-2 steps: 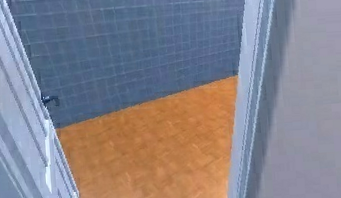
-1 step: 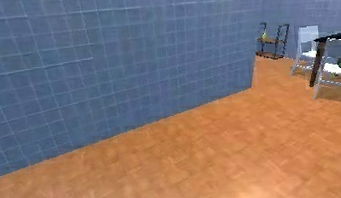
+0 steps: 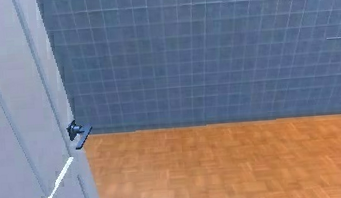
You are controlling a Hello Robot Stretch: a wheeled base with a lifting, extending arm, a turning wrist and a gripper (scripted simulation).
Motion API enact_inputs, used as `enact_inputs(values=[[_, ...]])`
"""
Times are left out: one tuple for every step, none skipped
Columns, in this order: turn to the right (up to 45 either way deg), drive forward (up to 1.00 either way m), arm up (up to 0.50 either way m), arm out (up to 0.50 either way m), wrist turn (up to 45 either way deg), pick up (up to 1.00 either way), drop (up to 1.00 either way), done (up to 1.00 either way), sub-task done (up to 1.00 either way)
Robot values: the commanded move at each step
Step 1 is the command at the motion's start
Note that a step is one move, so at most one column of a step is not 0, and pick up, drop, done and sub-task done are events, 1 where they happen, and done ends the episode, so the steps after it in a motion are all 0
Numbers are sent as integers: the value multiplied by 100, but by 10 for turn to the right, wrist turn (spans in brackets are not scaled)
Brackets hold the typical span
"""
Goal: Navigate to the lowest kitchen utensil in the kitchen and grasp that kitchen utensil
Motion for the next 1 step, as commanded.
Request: enact_inputs(values=[[-30,0,0,0,0,0,0,0,0]])
